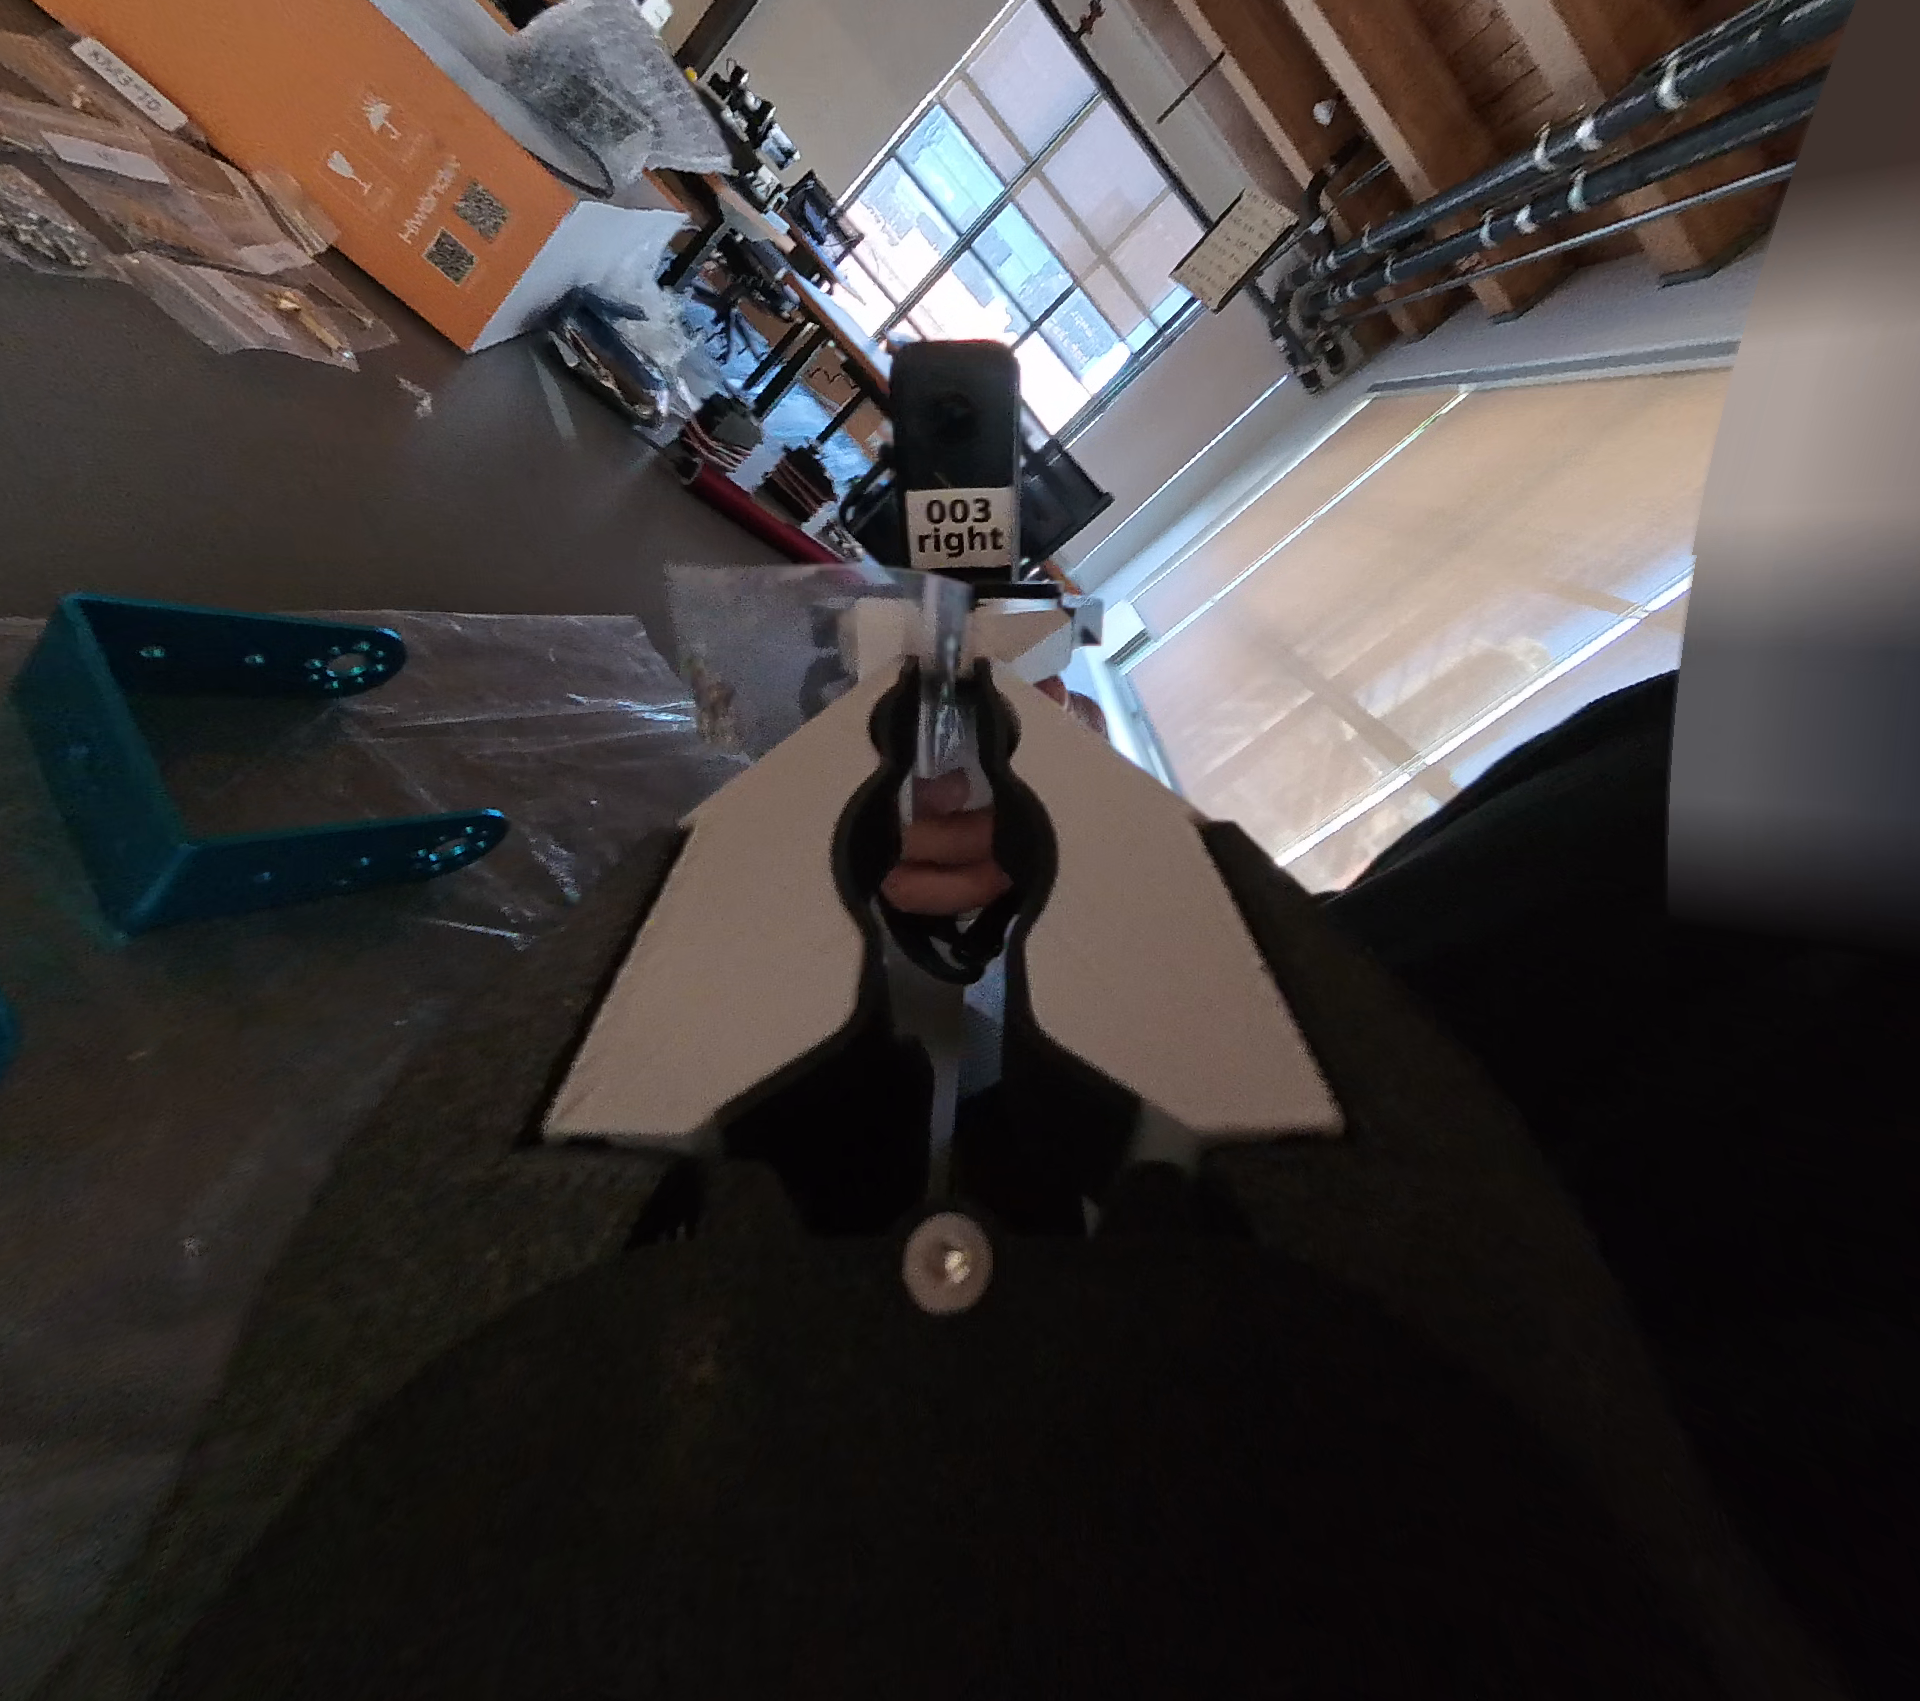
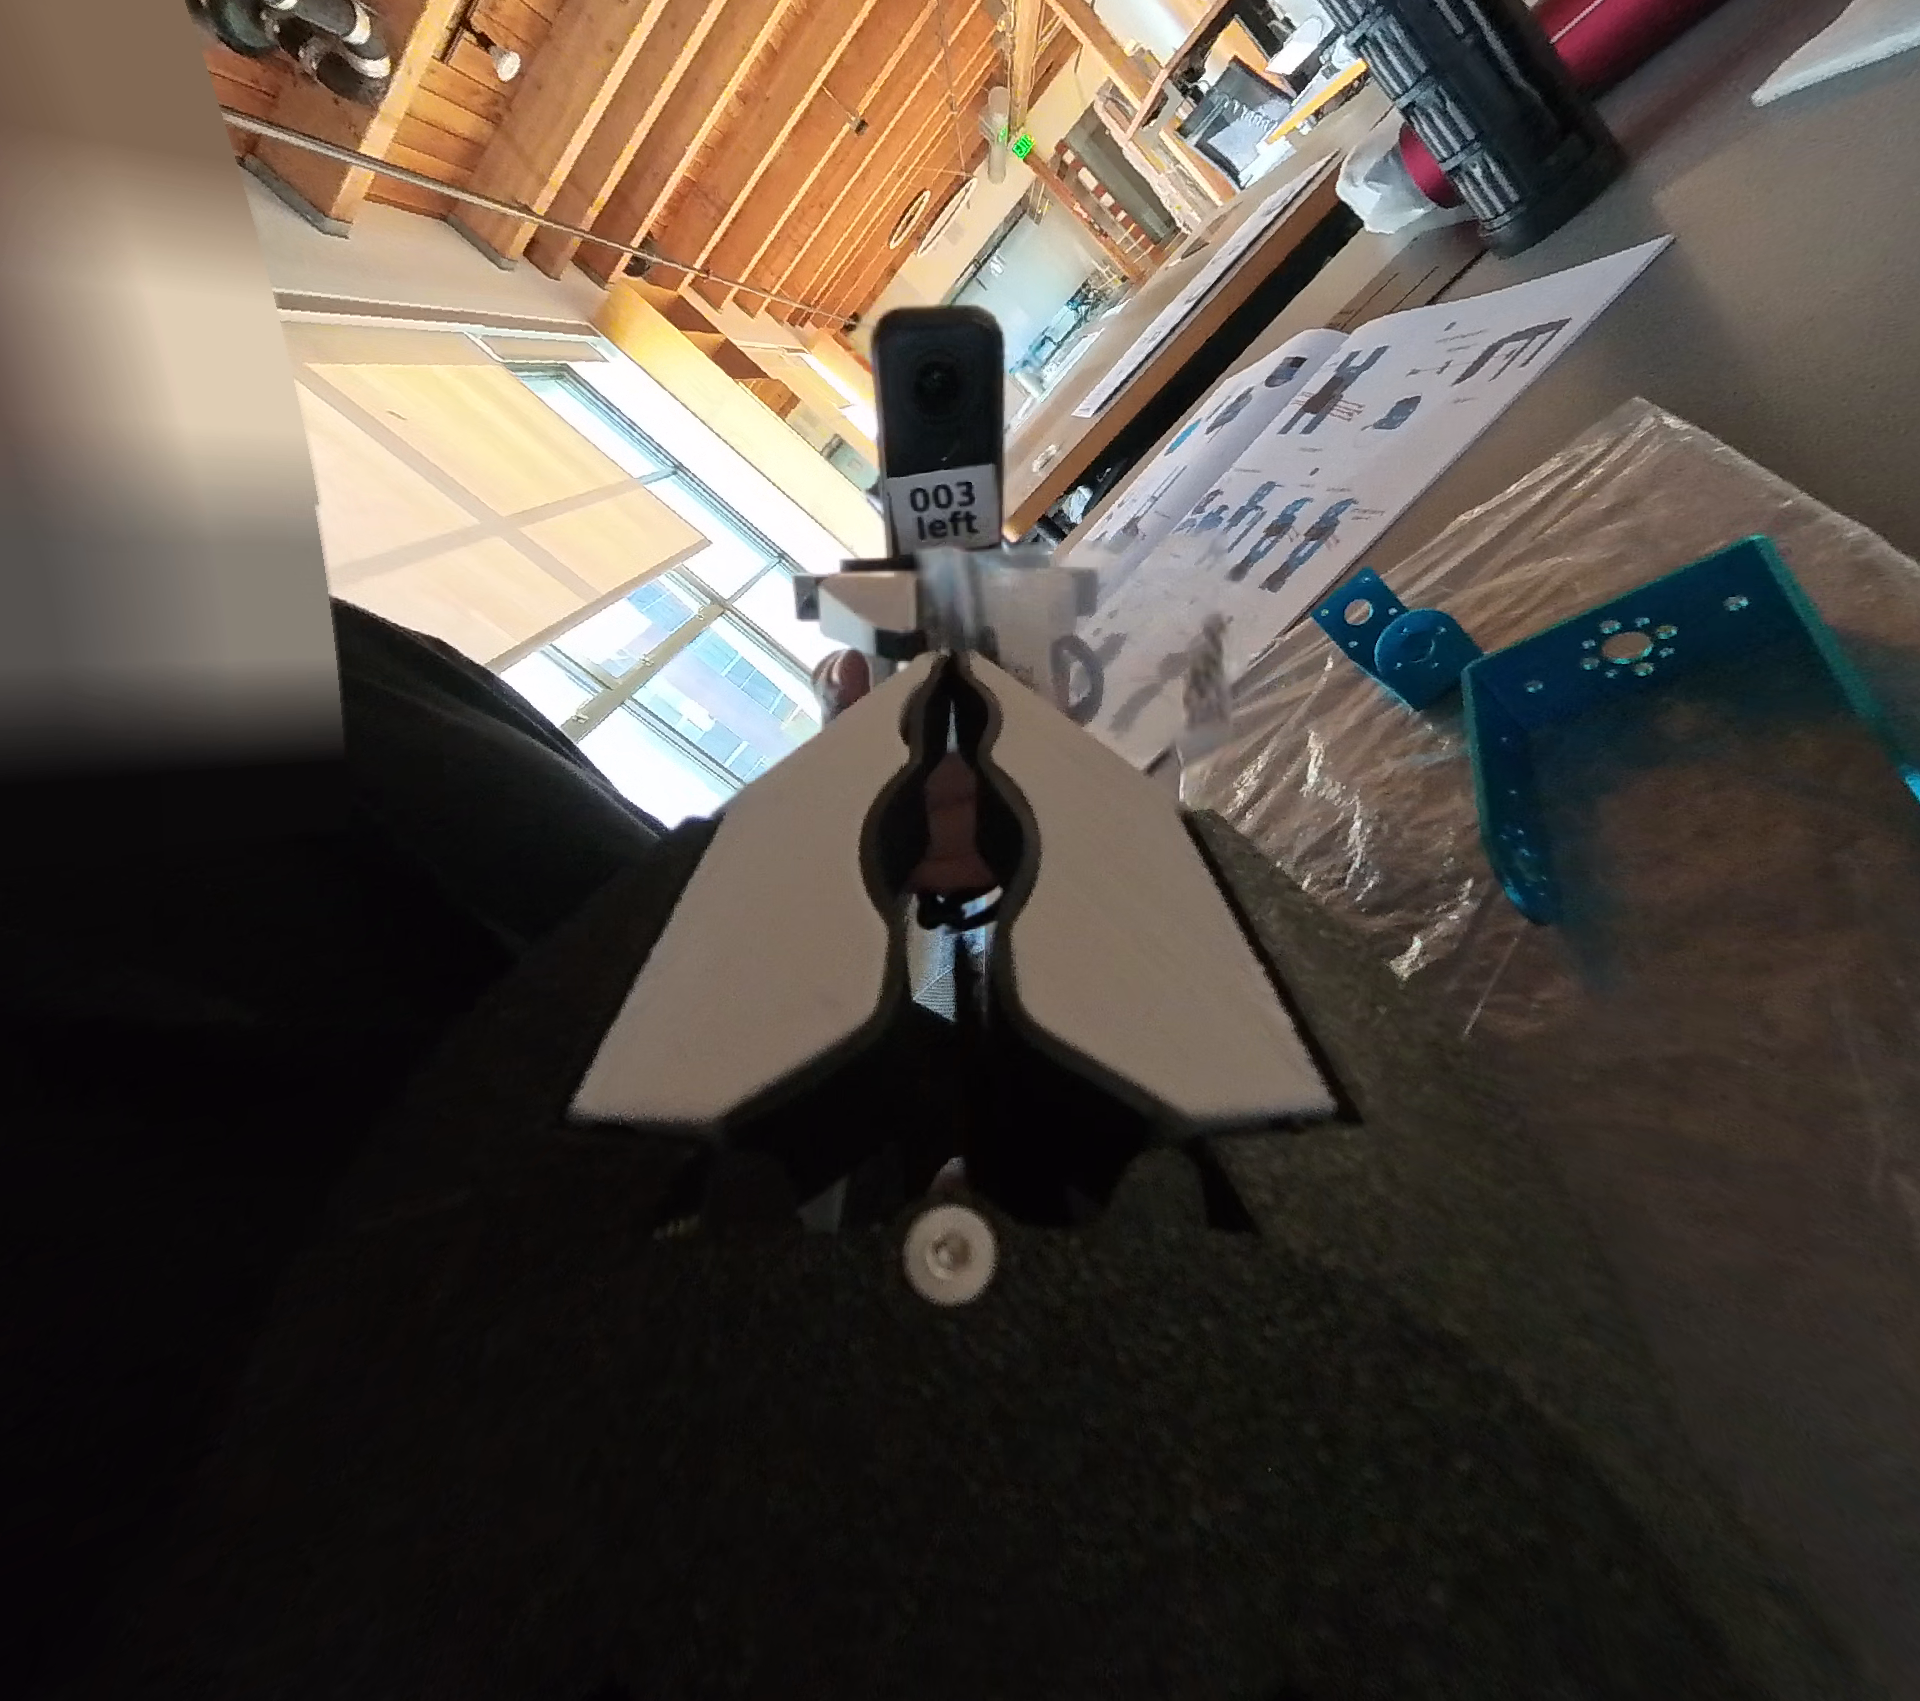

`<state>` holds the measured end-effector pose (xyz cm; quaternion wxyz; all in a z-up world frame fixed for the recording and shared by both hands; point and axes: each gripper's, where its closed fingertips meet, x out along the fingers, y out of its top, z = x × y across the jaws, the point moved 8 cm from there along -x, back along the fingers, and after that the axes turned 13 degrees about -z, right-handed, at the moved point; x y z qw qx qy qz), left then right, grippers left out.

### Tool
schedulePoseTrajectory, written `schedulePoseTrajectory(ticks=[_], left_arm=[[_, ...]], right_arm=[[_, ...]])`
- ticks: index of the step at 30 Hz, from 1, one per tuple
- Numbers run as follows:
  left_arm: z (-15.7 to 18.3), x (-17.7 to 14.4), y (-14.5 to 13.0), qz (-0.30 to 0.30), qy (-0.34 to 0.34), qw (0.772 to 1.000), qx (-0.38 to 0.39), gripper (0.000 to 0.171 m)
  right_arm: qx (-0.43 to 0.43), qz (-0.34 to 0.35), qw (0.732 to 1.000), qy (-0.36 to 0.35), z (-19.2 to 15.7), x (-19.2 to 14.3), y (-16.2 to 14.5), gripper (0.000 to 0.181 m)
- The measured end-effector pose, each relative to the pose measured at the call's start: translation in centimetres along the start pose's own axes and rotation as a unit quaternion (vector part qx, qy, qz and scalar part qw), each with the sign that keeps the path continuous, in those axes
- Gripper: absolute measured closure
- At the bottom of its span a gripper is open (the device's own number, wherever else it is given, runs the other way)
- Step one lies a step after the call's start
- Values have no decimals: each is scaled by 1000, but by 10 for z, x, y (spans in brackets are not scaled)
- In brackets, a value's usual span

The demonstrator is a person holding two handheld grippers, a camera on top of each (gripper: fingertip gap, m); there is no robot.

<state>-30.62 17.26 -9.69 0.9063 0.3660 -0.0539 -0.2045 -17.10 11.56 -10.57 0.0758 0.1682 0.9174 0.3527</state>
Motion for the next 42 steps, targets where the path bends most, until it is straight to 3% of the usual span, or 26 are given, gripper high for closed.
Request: schedulePoseTrajectory(ticks=[3, 14, 20, 24, 26, 28, 30, 32, 38, 42], left_arm=[[-1, -2, 0, 11, -24, 999, -17, 168], [0, -2, 1, -13, 33, 999, 28, 171], [0, -3, 2, -60, 146, 983, 93, 171], [-4, -14, 3, -60, 183, 977, 95, 171], [-6, -19, 4, -57, 182, 978, 83, 171], [-5, -15, 5, -53, 156, 984, 69, 171], [-4, -7, 6, -51, 127, 989, 64, 171], [-3, -1, 5, -50, 114, 990, 68, 171], [0, -1, 5, -37, 96, 992, 70, 171], [1, 1, 3, -37, 90, 993, 68, 171]], right_arm=[[-6, 1, 1000, -7, -1, -2, 1, 181], [-11, 2, 1000, -28, 1, -2, 0, 181], [-80, -10, 983, -165, 0, 1, 0, 181], [-143, 0, 932, -332, 3, -28, 8, 181], [-120, -8, 956, -269, -3, -31, 11, 181], [-143, -76, 955, -248, -6, -15, 4, 181], [-164, -86, 956, -227, -12, -1, 3, 181], [-153, -82, 965, -197, -16, 6, 5, 162], [-144, -91, 972, -164, -16, 2, 6, 165], [-125, -86, 975, -162, -12, 0, 7, 176]])
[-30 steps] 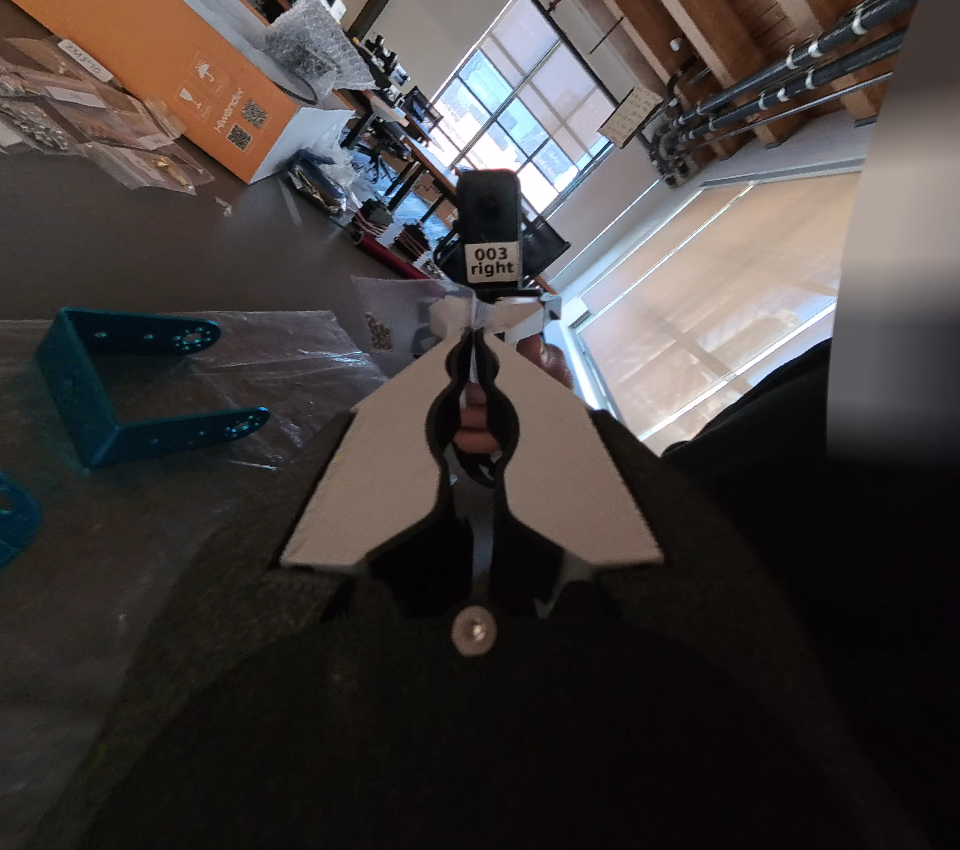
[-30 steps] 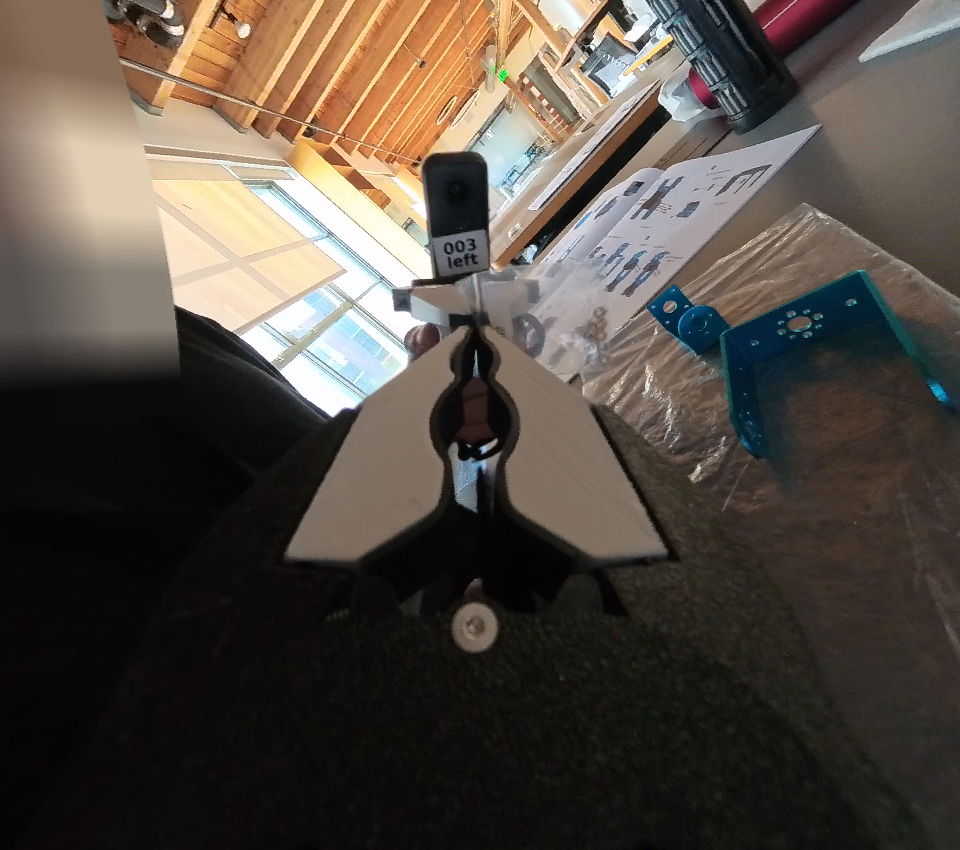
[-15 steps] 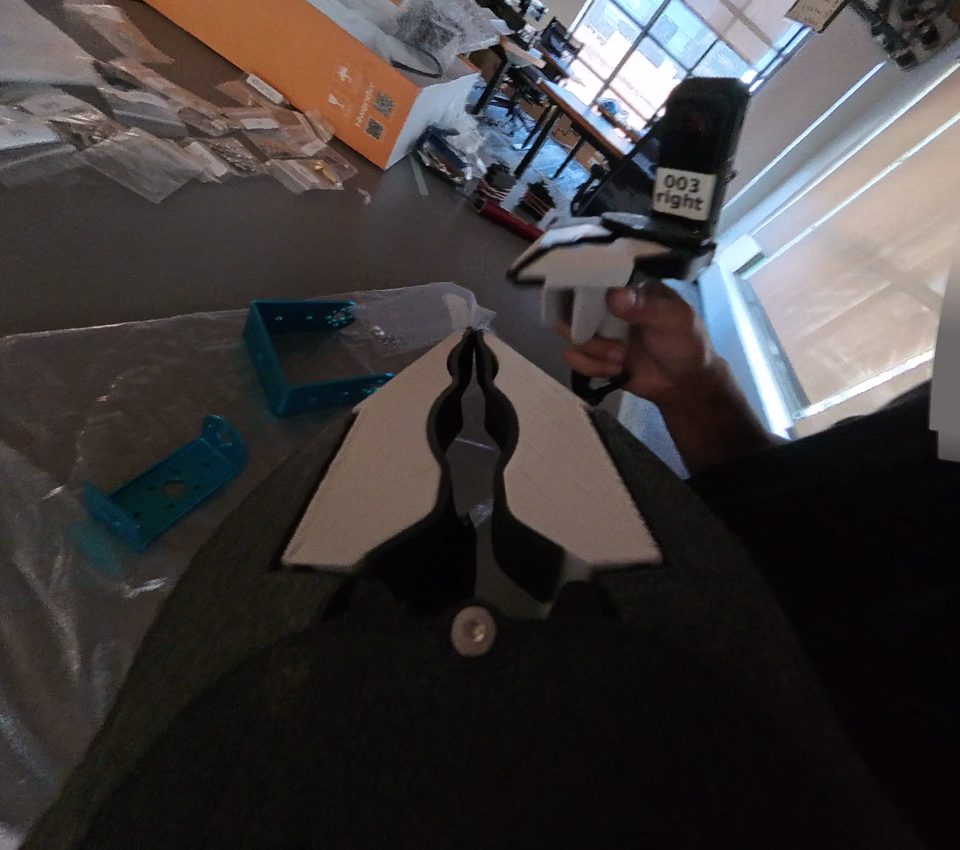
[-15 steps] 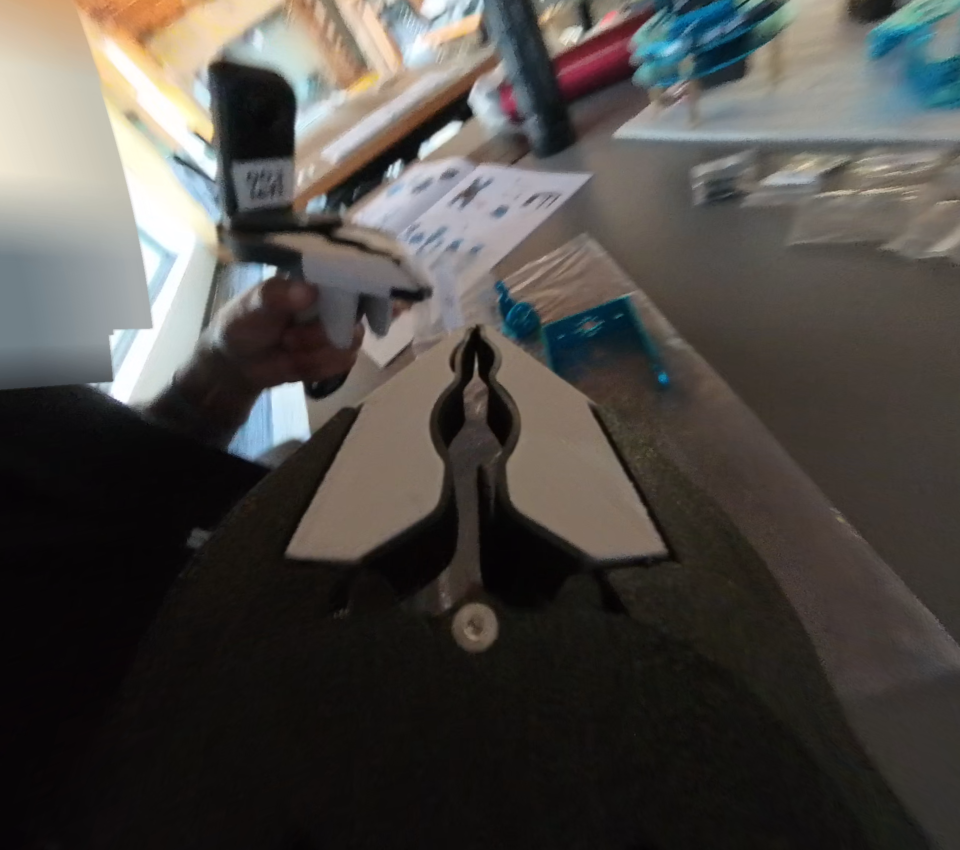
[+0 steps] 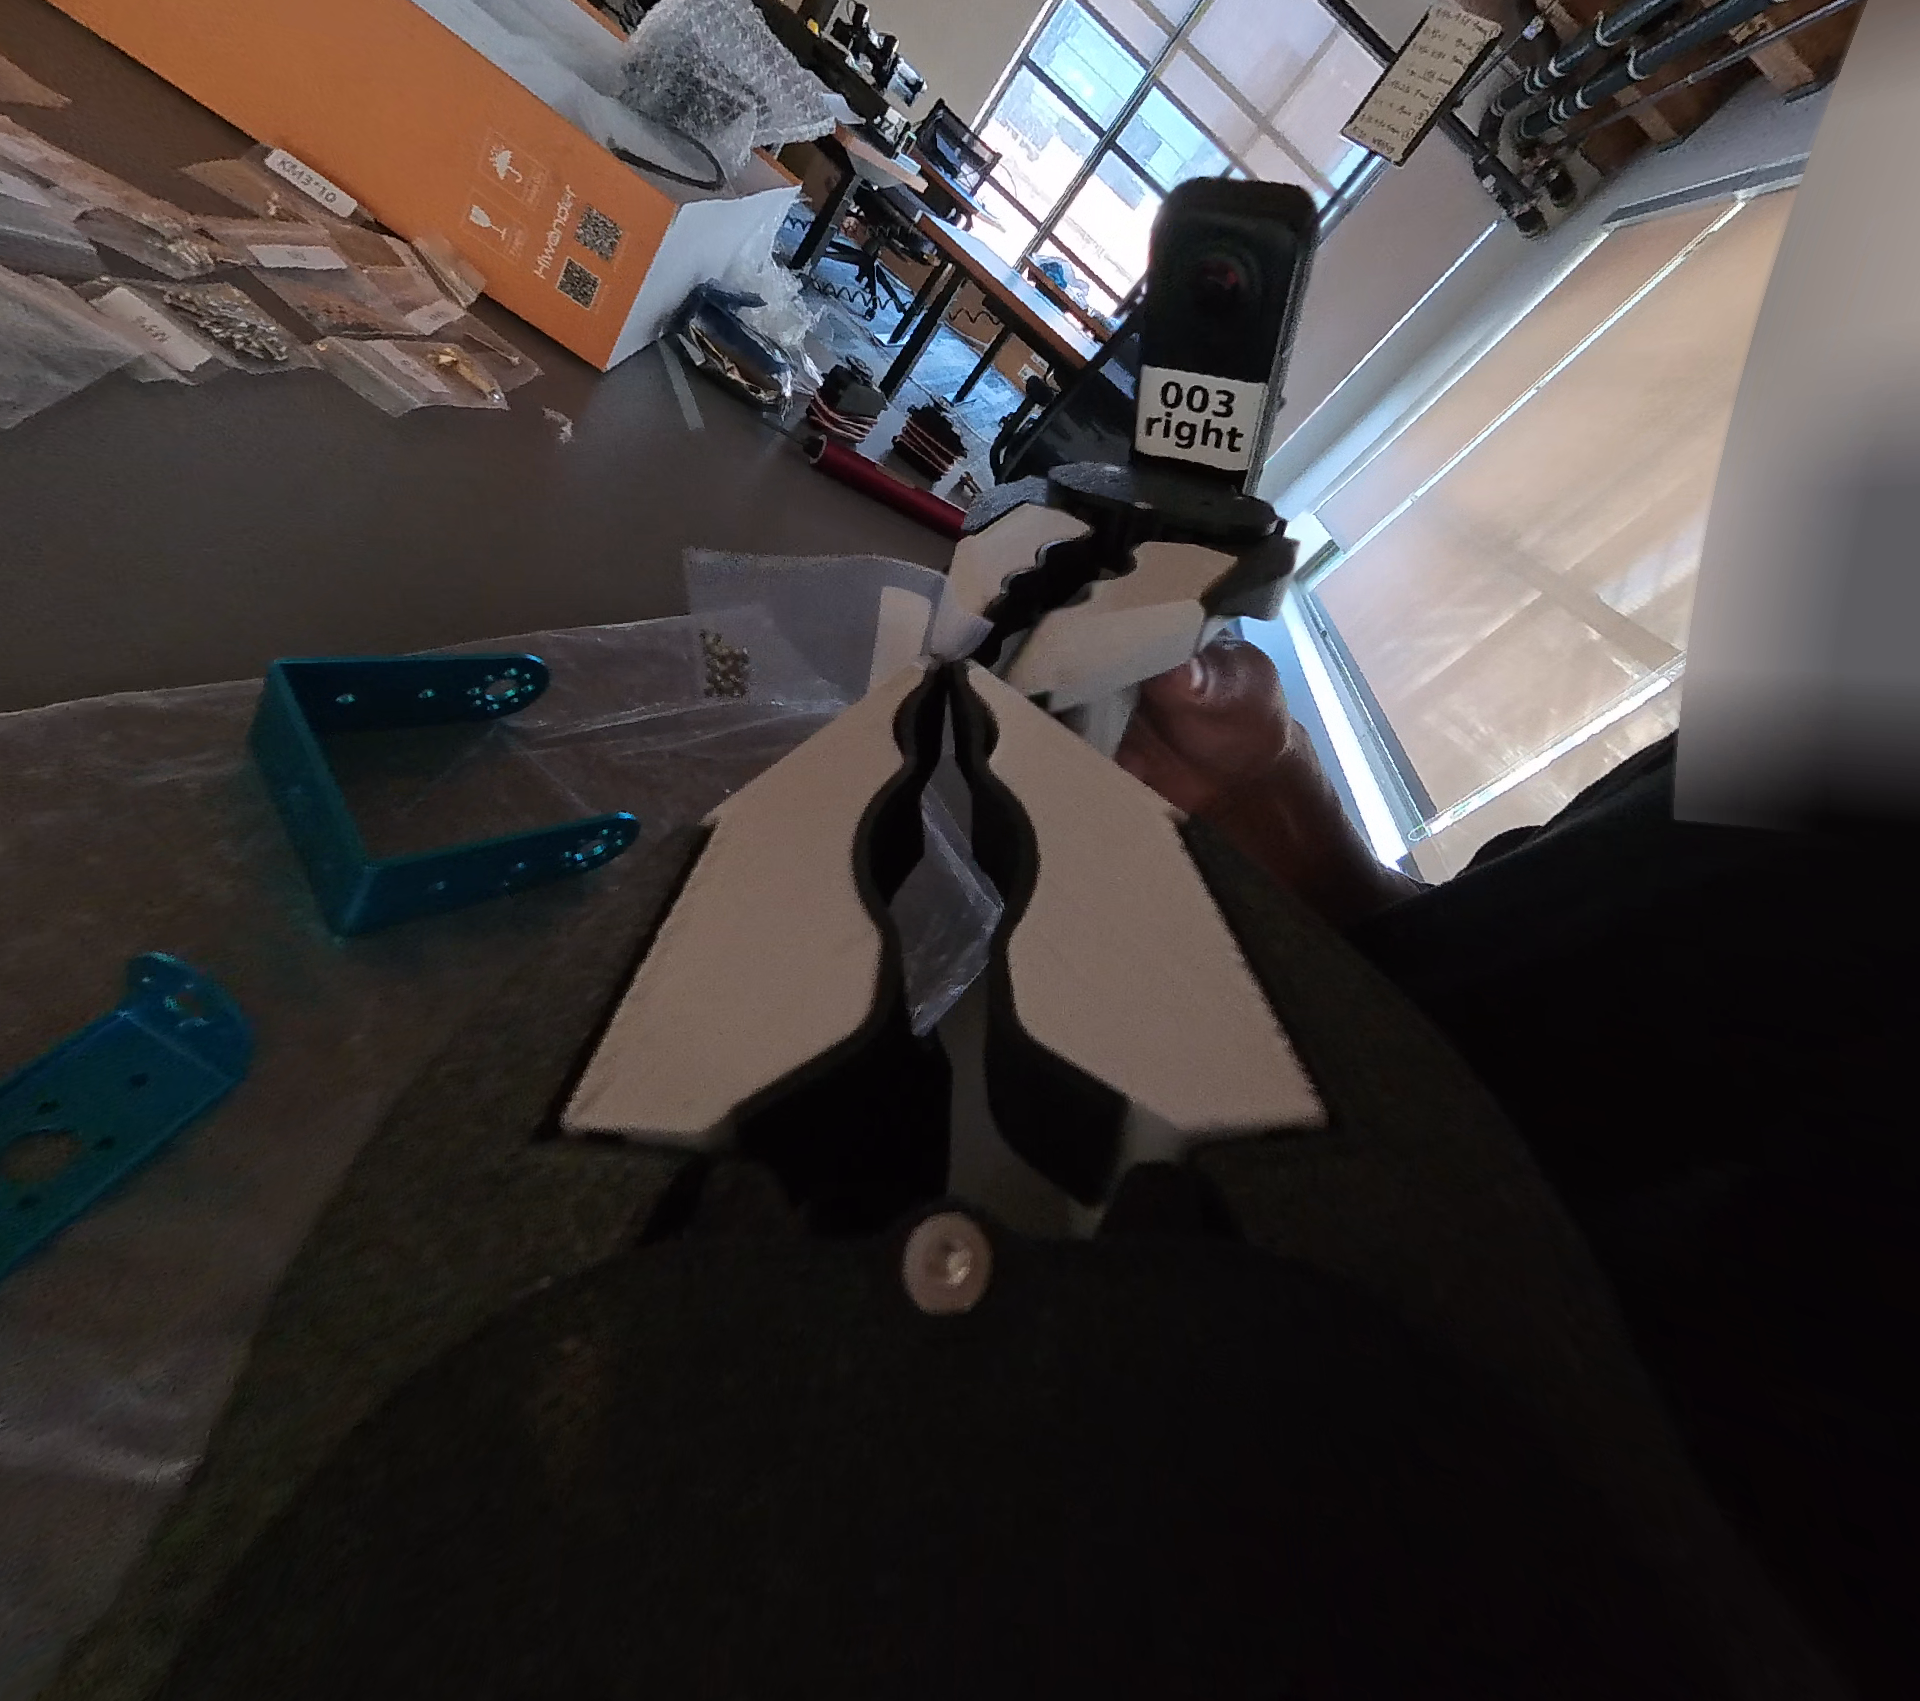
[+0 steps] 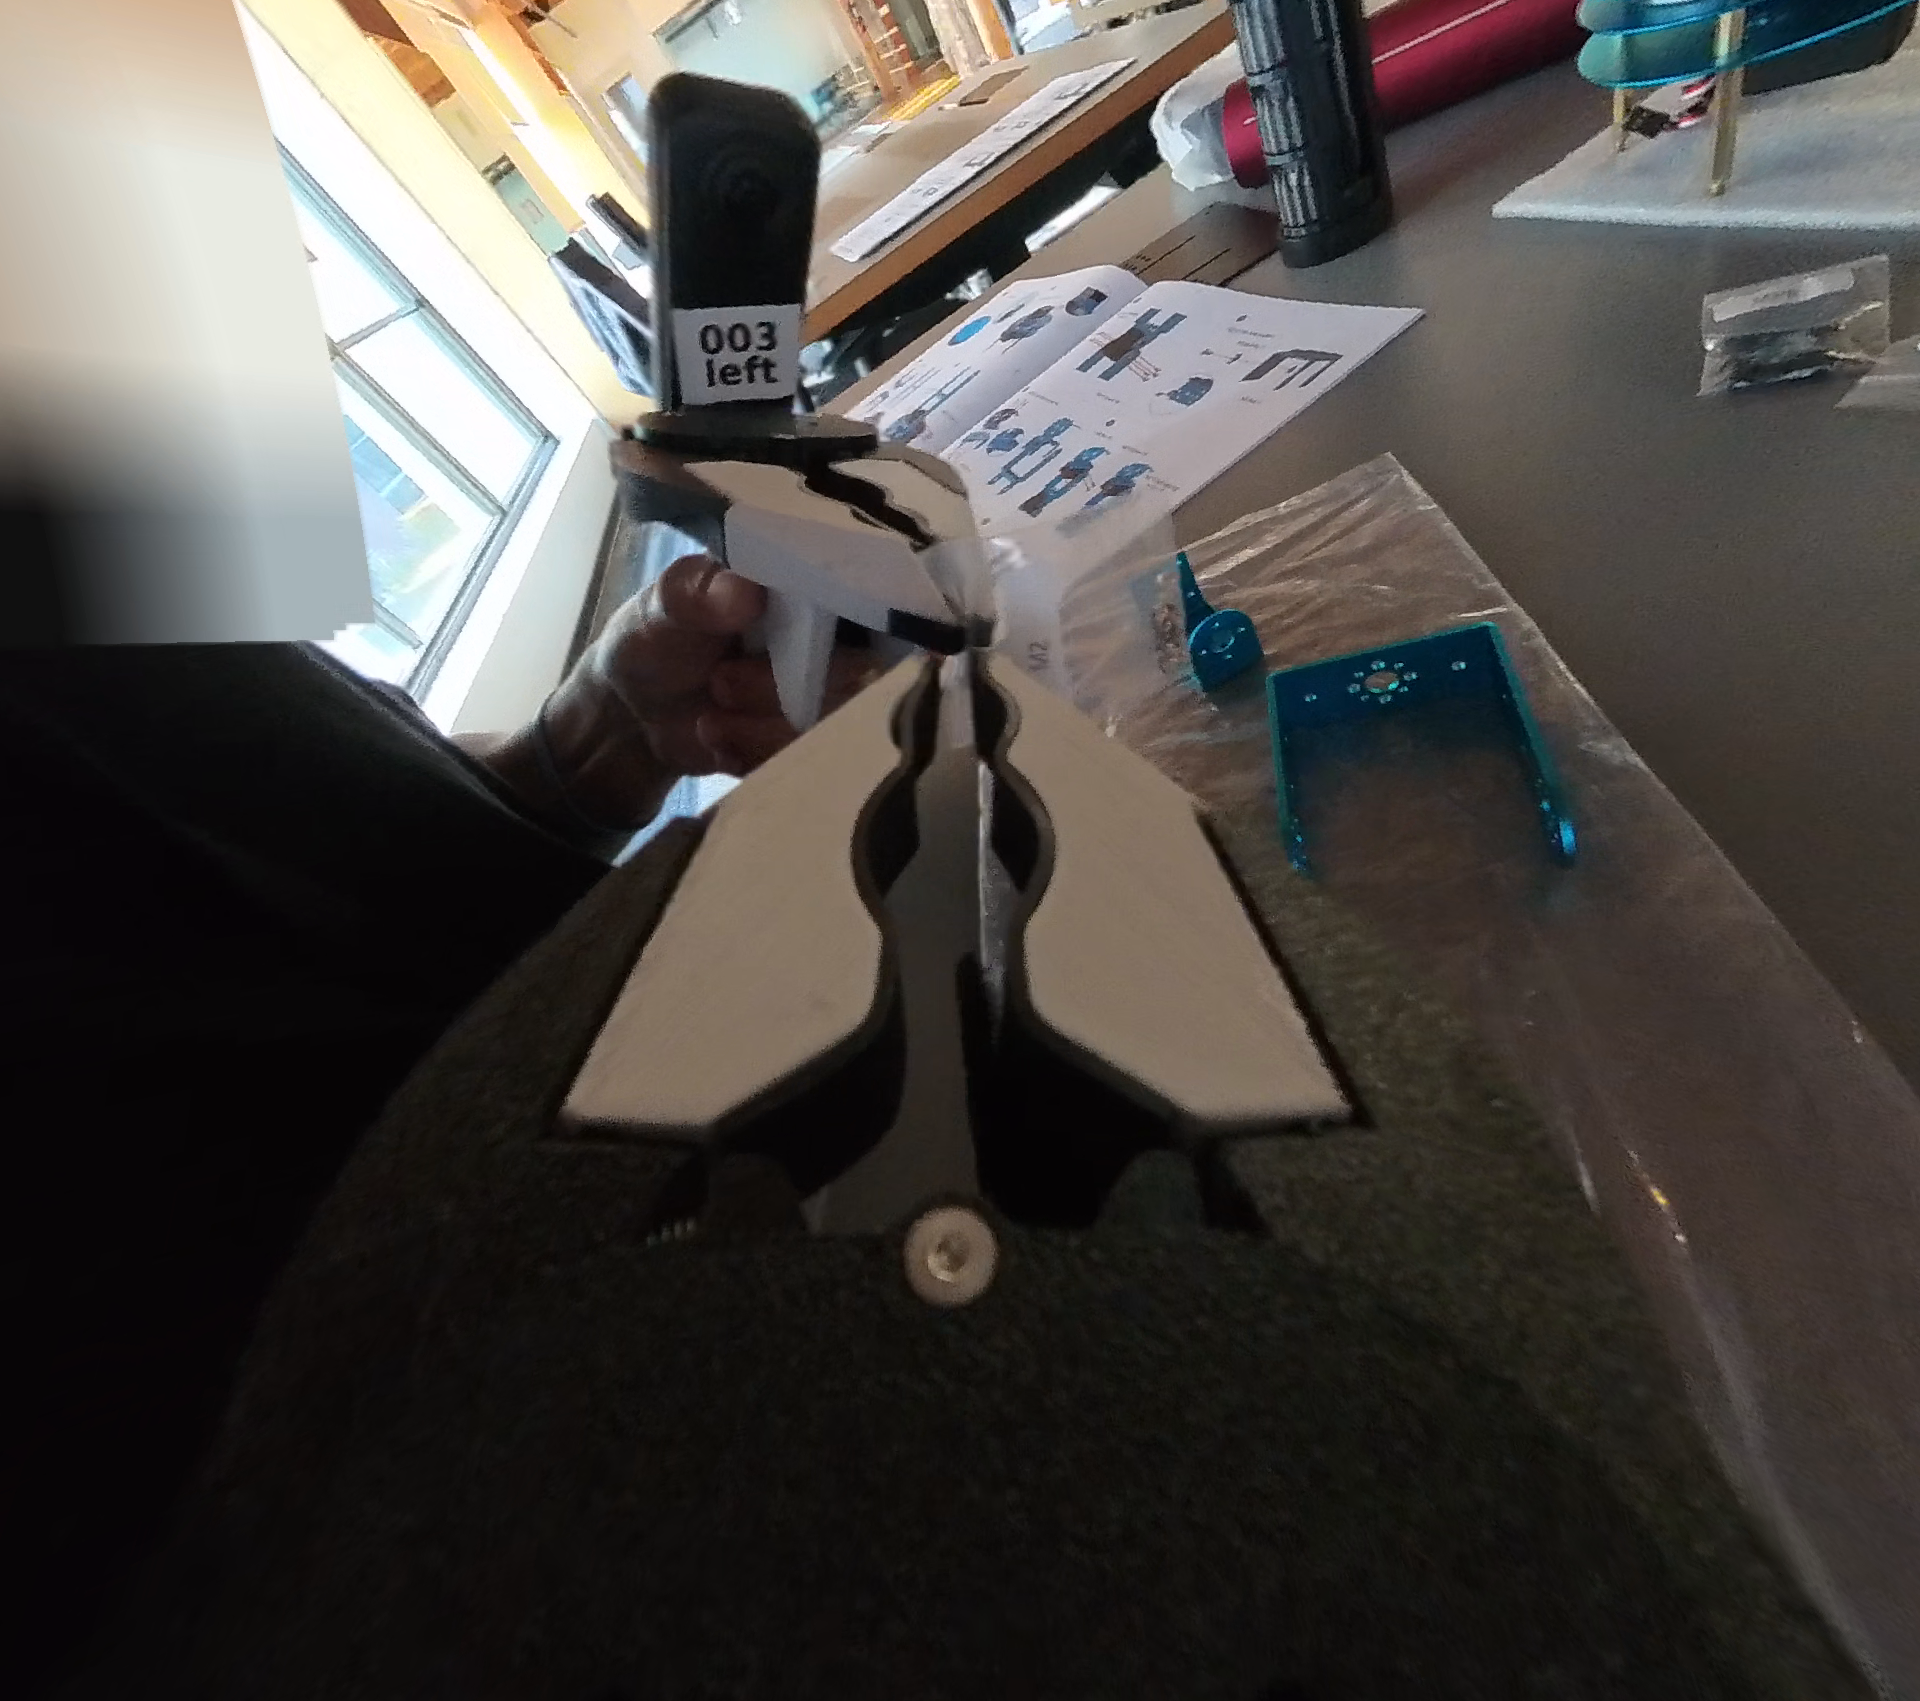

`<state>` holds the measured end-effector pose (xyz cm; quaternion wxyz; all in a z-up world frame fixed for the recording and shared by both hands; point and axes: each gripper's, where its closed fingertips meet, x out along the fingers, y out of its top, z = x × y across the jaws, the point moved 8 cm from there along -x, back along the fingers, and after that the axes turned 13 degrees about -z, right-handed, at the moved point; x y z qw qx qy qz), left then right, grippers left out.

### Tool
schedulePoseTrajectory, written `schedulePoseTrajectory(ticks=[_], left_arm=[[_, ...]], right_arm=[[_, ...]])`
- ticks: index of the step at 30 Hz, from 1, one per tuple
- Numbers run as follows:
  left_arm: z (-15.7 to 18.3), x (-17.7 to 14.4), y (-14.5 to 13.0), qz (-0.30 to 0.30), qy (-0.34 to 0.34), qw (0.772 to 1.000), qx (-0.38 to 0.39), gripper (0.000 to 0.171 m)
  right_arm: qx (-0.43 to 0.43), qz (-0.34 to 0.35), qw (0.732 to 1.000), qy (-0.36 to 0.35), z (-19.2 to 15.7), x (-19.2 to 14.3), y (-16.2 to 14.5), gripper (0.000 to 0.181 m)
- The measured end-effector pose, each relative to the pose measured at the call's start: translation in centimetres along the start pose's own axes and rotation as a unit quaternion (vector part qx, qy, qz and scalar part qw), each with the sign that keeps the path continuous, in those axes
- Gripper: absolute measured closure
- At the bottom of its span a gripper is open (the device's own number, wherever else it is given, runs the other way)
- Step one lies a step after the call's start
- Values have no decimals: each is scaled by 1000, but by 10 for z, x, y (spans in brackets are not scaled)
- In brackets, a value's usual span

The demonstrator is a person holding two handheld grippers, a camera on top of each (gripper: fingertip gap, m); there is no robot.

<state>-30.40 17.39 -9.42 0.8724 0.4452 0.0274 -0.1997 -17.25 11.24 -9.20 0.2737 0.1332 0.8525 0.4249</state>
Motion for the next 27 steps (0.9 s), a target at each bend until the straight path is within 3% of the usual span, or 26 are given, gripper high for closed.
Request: schedulePoseTrajectory(ticks=[4, 12, 21, 27], left_arm=[[1, 3, -2, -8, 10, 1000, 16, 171], [5, 3, -2, -59, 106, 986, 110, 171], [5, 2, -6, -84, 106, 983, 123, 171], [-2, -2, -9, -98, 112, 983, 107, 171]], right_arm=[[18, -11, 1000, 16, 5, -2, -4, 181], [23, -1, 1000, -1, 9, 3, -9, 181], [69, 20, 996, 49, 14, 2, -17, 181], [57, 12, 998, -9, 21, -4, -18, 181]])
